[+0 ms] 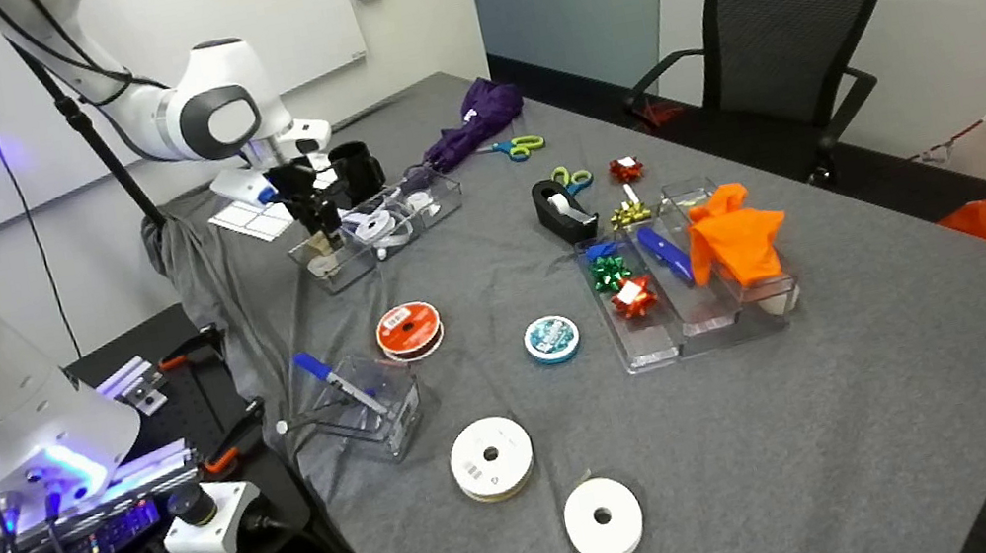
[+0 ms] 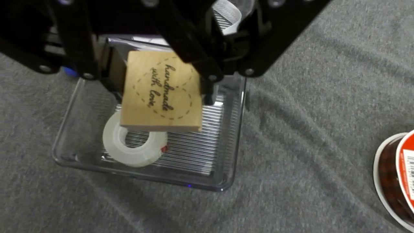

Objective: Move the object across the table and place it in the box

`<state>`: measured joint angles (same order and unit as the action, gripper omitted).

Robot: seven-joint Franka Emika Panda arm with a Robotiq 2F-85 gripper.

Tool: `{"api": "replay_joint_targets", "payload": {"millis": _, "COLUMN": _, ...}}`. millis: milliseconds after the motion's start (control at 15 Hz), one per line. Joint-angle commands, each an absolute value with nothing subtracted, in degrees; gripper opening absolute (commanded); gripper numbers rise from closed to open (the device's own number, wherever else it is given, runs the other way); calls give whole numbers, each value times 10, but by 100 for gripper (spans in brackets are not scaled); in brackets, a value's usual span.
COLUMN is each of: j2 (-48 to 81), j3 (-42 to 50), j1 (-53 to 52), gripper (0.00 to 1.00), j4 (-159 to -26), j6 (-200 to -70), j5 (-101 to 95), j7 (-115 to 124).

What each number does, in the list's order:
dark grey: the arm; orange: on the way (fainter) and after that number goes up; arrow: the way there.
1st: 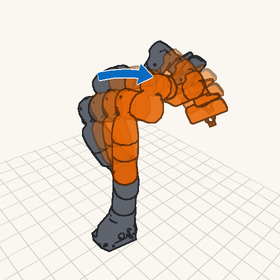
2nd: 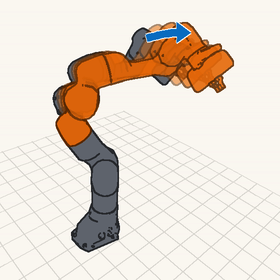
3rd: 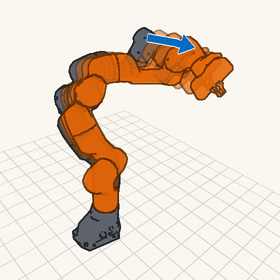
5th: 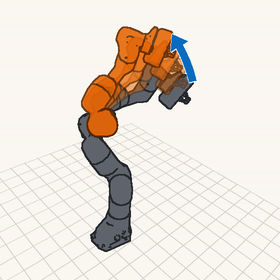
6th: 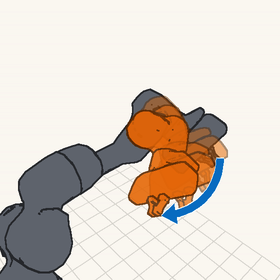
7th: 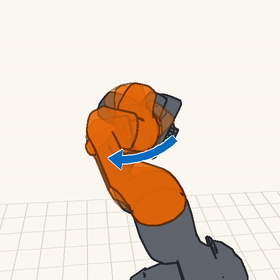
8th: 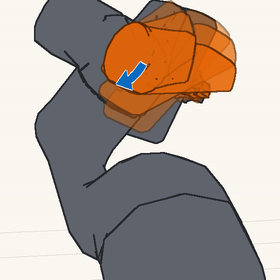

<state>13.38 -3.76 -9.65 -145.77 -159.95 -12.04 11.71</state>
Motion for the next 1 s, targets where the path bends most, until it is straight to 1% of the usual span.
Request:
{"api": "replay_joint_targets", "payload": {"millis": 0, "j2": 162, "j3": -44, "j1": -96, "gripper": 31, "j4": -1443, "j6": -1621, "j5": -97, "j7": 98}}
{"api": "replay_joint_targets", "payload": {"millis": 333, "j2": 188, "j3": -47, "j1": -101, "gripper": 31, "j4": -1433, "j6": -1631, "j5": -87, "j7": 98}}
{"api": "replay_joint_targets", "payload": {"millis": 400, "j2": 190, "j3": -41, "j1": -106, "gripper": 81, "j4": -1432, "j6": -1628, "j5": -92, "j7": 104}}
{"api": "replay_joint_targets", "payload": {"millis": 467, "j2": 189, "j3": -39, "j1": -107, "gripper": 82, "j4": -1433, "j6": -1626, "j5": -94, "j7": 103}}
{"api": "replay_joint_targets", "payload": {"millis": 533, "j2": 186, "j3": -37, "j1": -108, "gripper": 88, "j4": -1437, "j6": -1623, "j5": -96, "j7": 102}}
{"api": "replay_joint_targets", "payload": {"millis": 600, "j2": 182, "j3": -36, "j1": -108, "gripper": 95, "j4": -1440, "j6": -1619, "j5": -97, "j7": 101}}
{"api": "replay_joint_targets", "payload": {"millis": 667, "j2": 177, "j3": -37, "j1": -107, "gripper": 99, "j4": -1444, "j6": -1617, "j5": -97, "j7": 99}}
{"api": "replay_joint_targets", "payload": {"millis": 933, "j2": 155, "j3": -40, "j1": -100, "gripper": 100, "j4": -1464, "j6": -1621, "j5": -94, "j7": 89}}
